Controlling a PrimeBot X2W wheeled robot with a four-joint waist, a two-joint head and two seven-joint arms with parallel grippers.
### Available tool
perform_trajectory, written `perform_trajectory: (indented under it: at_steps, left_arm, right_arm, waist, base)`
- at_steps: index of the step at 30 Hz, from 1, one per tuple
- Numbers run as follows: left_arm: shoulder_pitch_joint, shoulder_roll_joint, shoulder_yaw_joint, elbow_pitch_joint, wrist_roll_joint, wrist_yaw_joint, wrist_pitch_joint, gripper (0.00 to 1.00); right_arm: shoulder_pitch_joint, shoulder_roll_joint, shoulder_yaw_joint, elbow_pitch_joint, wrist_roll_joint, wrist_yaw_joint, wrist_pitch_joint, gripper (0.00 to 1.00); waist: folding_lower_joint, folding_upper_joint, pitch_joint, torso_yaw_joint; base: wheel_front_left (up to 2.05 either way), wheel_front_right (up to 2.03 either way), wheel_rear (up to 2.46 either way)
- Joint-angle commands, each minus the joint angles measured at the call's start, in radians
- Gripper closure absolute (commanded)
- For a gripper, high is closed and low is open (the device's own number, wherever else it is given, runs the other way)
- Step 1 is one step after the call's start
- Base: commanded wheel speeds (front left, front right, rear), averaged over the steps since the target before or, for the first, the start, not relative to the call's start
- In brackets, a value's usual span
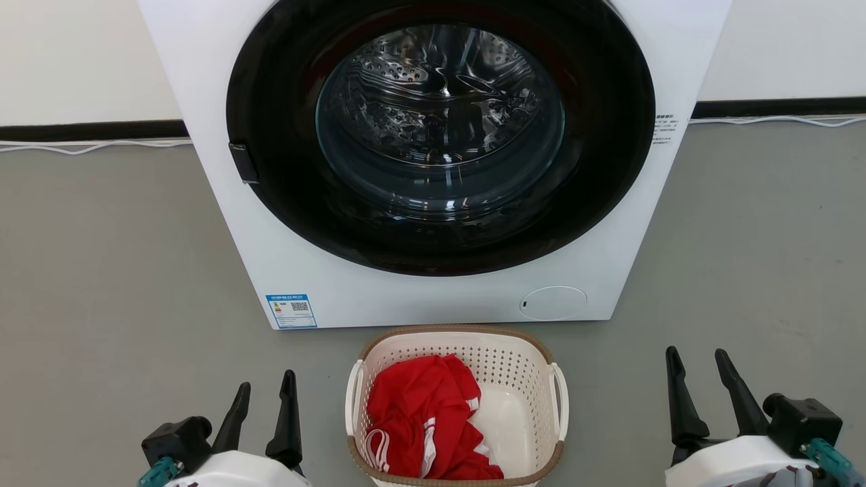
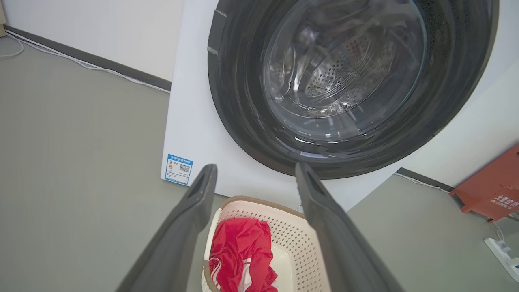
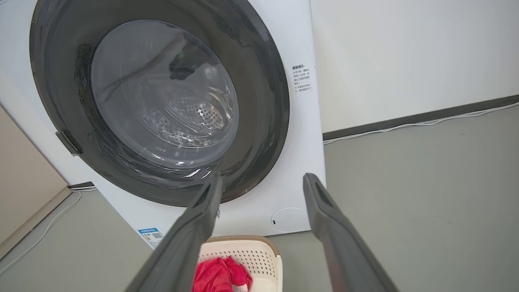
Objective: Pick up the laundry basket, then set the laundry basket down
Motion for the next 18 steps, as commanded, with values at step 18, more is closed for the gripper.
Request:
perform_trajectory:
  at_steps: [18]
  left_arm:
    - [-0.032,0.012,0.01,-0.032,0.209,0.025,-0.065,0.0]
  right_arm:
    - [-0.021,-0.014,0.018,-0.035,-0.251,0.007,-0.069,0.0]
  waist:
    - [-0.0001,0.0,0.007,-0.002]
  base:
    - [0.0,0.0,0.0]
